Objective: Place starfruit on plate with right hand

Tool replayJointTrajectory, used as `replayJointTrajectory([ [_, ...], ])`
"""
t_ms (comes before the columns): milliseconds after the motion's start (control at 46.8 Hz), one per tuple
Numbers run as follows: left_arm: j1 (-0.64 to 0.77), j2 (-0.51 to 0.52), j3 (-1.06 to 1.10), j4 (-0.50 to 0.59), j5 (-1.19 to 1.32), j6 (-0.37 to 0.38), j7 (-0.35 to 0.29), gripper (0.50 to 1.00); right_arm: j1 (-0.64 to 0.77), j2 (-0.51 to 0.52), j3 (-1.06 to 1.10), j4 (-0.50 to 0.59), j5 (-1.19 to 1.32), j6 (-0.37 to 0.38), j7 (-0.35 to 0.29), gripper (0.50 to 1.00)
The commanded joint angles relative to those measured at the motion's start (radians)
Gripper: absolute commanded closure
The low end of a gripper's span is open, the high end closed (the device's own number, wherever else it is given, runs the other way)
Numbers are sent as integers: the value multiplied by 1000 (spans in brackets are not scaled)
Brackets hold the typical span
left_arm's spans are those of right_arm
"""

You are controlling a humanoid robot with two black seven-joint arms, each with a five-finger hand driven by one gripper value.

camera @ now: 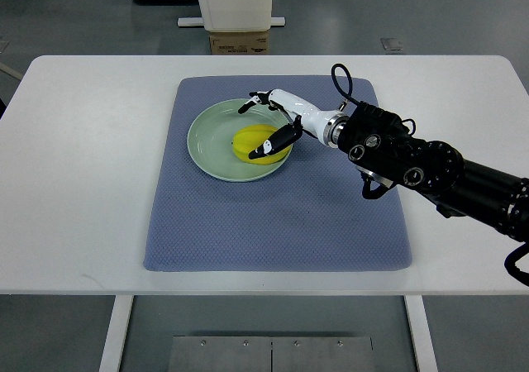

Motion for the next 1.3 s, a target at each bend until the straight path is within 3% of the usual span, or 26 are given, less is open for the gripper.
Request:
replayJointTrajectory([
  [0, 0, 0, 0, 0, 0, 0, 0, 500, -6, 0, 56, 0, 0, 0, 1, 500],
  [598, 0, 0, 0, 0, 0, 0, 0, 500, -122, -41, 464, -48, 6, -6, -19, 505],
  [1281, 0, 0, 0, 0, 0, 0, 0, 500, -230, -26, 826, -95, 195, -86, -17, 505],
])
